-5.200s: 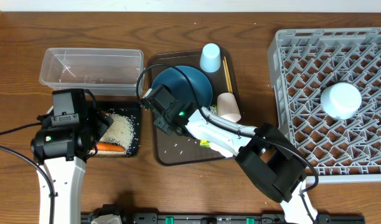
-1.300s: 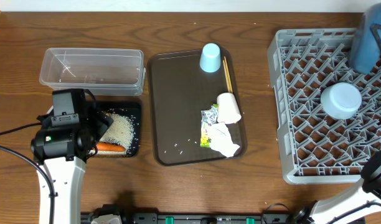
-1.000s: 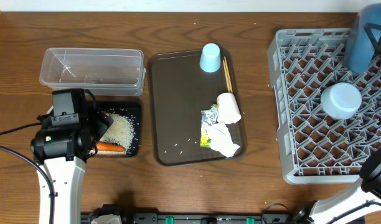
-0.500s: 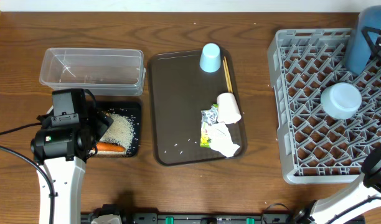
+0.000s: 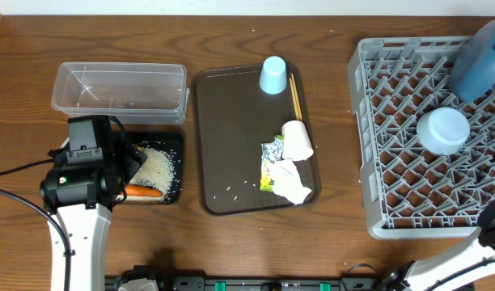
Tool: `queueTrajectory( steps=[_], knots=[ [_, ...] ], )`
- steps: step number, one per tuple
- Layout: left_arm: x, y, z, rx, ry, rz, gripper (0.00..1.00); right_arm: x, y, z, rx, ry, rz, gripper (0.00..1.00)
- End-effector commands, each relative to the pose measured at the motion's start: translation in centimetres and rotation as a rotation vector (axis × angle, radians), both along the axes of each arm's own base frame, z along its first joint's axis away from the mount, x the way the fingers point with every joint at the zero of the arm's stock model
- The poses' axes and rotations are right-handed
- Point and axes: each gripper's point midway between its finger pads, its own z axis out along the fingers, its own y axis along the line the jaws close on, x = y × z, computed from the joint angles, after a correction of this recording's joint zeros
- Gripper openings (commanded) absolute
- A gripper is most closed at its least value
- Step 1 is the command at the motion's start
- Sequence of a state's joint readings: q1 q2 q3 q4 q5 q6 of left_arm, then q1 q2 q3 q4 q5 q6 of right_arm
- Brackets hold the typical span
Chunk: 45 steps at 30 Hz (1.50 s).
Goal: Sort waste into correct bins and load items into the dishwasher rack
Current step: 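Lower the teal plate upright into the rack slots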
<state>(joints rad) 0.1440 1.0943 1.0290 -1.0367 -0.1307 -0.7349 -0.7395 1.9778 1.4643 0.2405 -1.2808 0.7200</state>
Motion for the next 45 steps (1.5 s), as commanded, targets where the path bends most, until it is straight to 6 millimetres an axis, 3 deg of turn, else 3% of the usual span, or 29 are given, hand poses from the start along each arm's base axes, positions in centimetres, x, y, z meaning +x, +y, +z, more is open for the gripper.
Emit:
queueTrajectory(
  steps=[1, 9, 11, 14, 20, 27, 33, 40, 45],
  knots=[
    [0.0, 0.3, 0.1, 0.011, 0.005, 0.000, 0.98, -0.7, -2.3, 0.7, 0.000, 0.001, -0.069, 0.01],
    [0.0, 0.3, 0.1, 0.011, 0.005, 0.000, 0.98, -2.4, -3.6, 4.1, 0.006, -0.017, -0.137, 0.04],
    [0.0, 0.3, 0.1, 0.011, 0.005, 0.000, 0.98, -3.0, -4.3, 4.6, 0.005, -0.021, -0.159, 0.14],
    [0.0, 0.3, 0.1, 0.011, 0.005, 0.000, 0.98, -3.8, -5.2, 4.7, 0.019, -0.006, -0.185, 0.36],
    [0.0, 0.3, 0.1, 0.011, 0.005, 0.000, 0.98, -4.4, -5.8, 4.0, 0.030, 0.018, -0.198, 0.54],
    [0.0, 0.3, 0.1, 0.011, 0.005, 0.000, 0.98, -4.5, -5.7, 3.4, 0.048, 0.045, -0.199, 0.56],
    [-0.1, 0.3, 0.0, 0.011, 0.006, 0.000, 0.98, -4.7, -5.4, 4.0, 0.060, 0.049, -0.202, 0.56],
    [0.0, 0.3, 0.1, 0.011, 0.005, 0.000, 0.98, -5.6, -4.7, 6.5, 0.043, 0.045, -0.237, 0.53],
    [0.0, 0.3, 0.1, 0.011, 0.005, 0.000, 0.98, -6.8, -3.5, 9.4, 0.013, 0.020, -0.257, 0.52]
  ],
)
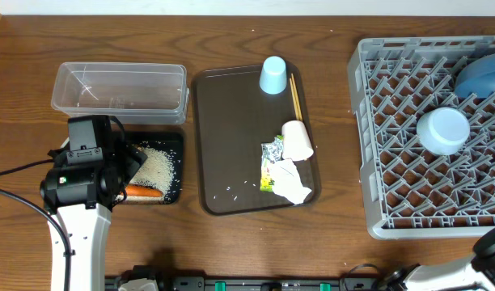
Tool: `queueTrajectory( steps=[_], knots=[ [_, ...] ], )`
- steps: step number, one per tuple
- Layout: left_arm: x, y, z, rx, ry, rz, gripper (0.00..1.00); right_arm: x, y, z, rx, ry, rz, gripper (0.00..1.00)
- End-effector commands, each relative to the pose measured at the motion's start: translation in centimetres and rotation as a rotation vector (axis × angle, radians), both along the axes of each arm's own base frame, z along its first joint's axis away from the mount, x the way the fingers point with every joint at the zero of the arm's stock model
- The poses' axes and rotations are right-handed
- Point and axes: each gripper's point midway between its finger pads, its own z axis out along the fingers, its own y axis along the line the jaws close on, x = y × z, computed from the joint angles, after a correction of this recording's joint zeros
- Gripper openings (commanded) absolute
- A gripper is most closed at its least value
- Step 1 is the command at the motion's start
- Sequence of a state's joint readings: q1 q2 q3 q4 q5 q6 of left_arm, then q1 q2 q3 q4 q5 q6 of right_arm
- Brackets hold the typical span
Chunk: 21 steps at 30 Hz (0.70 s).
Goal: Sort waste into correct bins and load items into the dishwasher rack
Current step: 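Lower the teal plate upright into the rack slots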
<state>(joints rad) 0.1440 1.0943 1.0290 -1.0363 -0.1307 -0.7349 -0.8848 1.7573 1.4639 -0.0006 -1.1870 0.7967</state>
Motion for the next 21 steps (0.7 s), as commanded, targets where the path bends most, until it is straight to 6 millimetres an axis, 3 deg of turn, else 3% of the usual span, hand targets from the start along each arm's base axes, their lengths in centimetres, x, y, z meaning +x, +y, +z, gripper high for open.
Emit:
queueTrajectory(
  steps=[1, 5, 8, 10, 13, 17, 21],
  knots=[
    [-0.1, 0.3, 0.0, 0.011, 0.006, 0.000, 0.98, -1.1, 1.2, 3.5, -0.067, -0.043, -0.020, 0.52],
    [-0.1, 0.3, 0.0, 0.011, 0.006, 0.000, 0.98, -2.0, 2.5, 5.5, -0.133, -0.060, -0.043, 0.46],
    [-0.1, 0.3, 0.0, 0.011, 0.006, 0.000, 0.98, -2.0, 3.9, 6.2, -0.242, -0.068, -0.051, 0.33],
    [-0.1, 0.3, 0.0, 0.011, 0.006, 0.000, 0.98, -1.4, 4.6, 5.4, -0.296, -0.024, -0.081, 0.15],
    [-0.1, 0.3, 0.0, 0.011, 0.006, 0.000, 0.98, 0.0, 5.5, 2.9, -0.379, 0.075, -0.121, 0.02],
    [-0.1, 0.3, 0.0, 0.011, 0.006, 0.000, 0.98, 2.5, 7.6, 0.4, -0.600, 0.156, -0.133, 0.01],
    [-0.1, 0.3, 0.0, 0.011, 0.006, 0.000, 0.98, 5.2, 10.3, 1.0, -0.784, 0.114, -0.135, 0.01]
  ],
)
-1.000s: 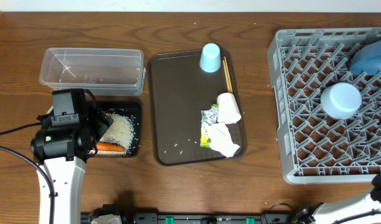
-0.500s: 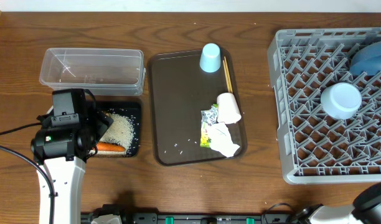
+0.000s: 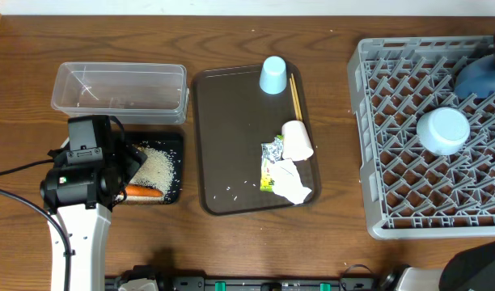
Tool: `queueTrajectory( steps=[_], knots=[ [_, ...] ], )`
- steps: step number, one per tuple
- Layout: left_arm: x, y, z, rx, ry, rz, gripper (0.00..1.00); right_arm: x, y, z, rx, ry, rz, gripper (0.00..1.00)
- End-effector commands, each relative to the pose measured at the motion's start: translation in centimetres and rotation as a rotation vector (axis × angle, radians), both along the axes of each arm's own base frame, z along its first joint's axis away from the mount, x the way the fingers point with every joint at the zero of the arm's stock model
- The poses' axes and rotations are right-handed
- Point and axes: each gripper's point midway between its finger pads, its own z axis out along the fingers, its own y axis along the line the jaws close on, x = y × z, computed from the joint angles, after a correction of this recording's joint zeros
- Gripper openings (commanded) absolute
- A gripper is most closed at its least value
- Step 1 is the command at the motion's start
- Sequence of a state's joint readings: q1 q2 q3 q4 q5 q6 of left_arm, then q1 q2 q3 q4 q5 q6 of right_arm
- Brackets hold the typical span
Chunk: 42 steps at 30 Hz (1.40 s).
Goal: Sort waste into correct bins and load items into the dishwasher rack
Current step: 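Lower the teal plate upright into the rack slots, then open the right gripper and release the plate in the rack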
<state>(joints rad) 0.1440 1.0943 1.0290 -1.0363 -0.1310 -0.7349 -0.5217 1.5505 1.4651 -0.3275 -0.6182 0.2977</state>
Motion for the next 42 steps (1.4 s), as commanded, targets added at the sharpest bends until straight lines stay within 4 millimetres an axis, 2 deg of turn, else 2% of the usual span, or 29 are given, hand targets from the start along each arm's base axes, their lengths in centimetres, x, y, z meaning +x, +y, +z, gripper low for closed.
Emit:
queueTrajectory(
  steps=[1, 6, 15, 18, 26, 37, 42],
  knots=[
    [-0.1, 0.3, 0.0, 0.011, 0.006, 0.000, 0.98, 1.8, -0.2, 0.0, -0.277, 0.003, -0.092, 0.01],
    [-0.1, 0.3, 0.0, 0.011, 0.006, 0.000, 0.98, 2.4, -1.1, -0.6, -0.361, 0.056, -0.245, 0.01],
    [-0.1, 0.3, 0.0, 0.011, 0.006, 0.000, 0.98, 3.1, -2.9, -5.6, -0.366, 0.197, -0.299, 0.02],
    [-0.1, 0.3, 0.0, 0.011, 0.006, 0.000, 0.98, 2.6, -3.9, -6.8, -0.383, 0.256, -0.344, 0.01],
    [-0.1, 0.3, 0.0, 0.011, 0.006, 0.000, 0.98, 0.3, -5.8, -8.5, -0.412, 0.376, -0.452, 0.01],
    [-0.1, 0.3, 0.0, 0.011, 0.006, 0.000, 0.98, -1.9, -5.0, -11.1, -0.272, 0.498, -0.500, 0.01],
    [-0.1, 0.3, 0.0, 0.011, 0.006, 0.000, 0.98, -3.1, -4.6, -10.1, -0.245, 0.498, -0.516, 0.01]
  ],
)
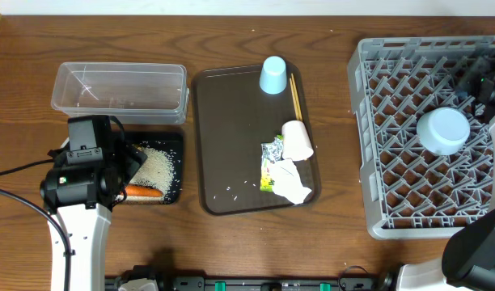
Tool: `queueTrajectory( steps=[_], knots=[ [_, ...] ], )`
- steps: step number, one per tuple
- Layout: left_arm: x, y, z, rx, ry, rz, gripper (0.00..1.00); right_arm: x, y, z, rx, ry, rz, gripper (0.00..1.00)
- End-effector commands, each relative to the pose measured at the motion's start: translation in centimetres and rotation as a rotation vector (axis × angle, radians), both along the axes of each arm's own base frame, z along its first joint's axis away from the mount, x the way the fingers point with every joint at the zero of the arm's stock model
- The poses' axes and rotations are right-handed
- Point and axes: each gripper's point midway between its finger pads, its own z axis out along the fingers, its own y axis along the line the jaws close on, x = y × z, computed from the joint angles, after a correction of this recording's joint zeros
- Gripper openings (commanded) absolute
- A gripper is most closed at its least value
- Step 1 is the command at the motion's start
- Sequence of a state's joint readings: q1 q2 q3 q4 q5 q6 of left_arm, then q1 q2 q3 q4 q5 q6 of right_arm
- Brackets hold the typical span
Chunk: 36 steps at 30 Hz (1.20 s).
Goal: Sort waste into correct bins and load items into the dishwasher rack
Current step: 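Open the right gripper and release the plate in the rack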
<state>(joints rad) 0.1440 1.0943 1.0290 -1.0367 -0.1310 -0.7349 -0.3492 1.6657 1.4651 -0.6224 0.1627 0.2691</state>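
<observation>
An upturned light-blue cup point(273, 75), chopsticks point(296, 97), a white paper cup point(297, 139) on its side, a green wrapper point(271, 166) and a crumpled napkin point(293, 186) lie on the brown tray point(231, 137). In the grey dishwasher rack point(393, 162) sits a white bowl point(443, 129). My right gripper point(476, 77) shows as a dark shape low over the rack's far right corner, its jaws unclear. My left gripper point(128, 166) hangs over the black food container point(173, 162) of rice and carrot, fingers hidden by the wrist.
A clear plastic bin point(120, 93) stands behind the black container at the left. The right arm runs along the rack's right side. Rice grains point(239, 187) are scattered on the tray's front part.
The blue item seen at the rack's far right corner no longer shows. The dark right gripper and its white arm now cover that corner. The left arm has not moved.
A large blue item was high over the rack's far right corner. It then showed lower and smaller at that corner, twice. Now only the right gripper shows there. The tray's things and the left arm stayed as they were.
</observation>
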Motion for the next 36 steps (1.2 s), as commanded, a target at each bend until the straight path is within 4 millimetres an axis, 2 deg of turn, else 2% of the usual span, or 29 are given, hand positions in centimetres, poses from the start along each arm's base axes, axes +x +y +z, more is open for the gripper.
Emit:
queueTrajectory(
  steps=[1, 10, 14, 23, 26, 30, 36],
  knots=[
    [0.0, 0.3, 0.1, 0.011, 0.005, 0.000, 0.98, -1.0, -0.3, 2.7, -0.003, -0.065, -0.057, 0.01],
    [0.0, 0.3, 0.1, 0.011, 0.005, 0.000, 0.98, -3.3, 0.6, 8.4, -0.026, -0.192, -0.070, 0.01],
    [0.0, 0.3, 0.1, 0.011, 0.005, 0.000, 0.98, -3.7, 1.0, 8.9, -0.017, -0.199, -0.059, 0.01],
    [0.0, 0.3, 0.1, 0.011, 0.005, 0.000, 0.98, -3.7, 3.3, 7.4, 0.083, -0.160, 0.028, 0.01],
    [0.0, 0.3, 0.1, 0.011, 0.005, 0.000, 0.98, -3.8, 3.4, 6.6, 0.095, -0.130, 0.030, 0.01],
    [0.0, 0.3, 0.1, 0.011, 0.005, 0.000, 0.98, -3.9, 3.4, 4.6, 0.109, -0.060, 0.039, 0.01],
    [0.0, 0.3, 0.1, 0.011, 0.005, 0.000, 0.98, -3.2, 3.1, 0.4, 0.148, 0.053, 0.031, 0.01]
  ],
)
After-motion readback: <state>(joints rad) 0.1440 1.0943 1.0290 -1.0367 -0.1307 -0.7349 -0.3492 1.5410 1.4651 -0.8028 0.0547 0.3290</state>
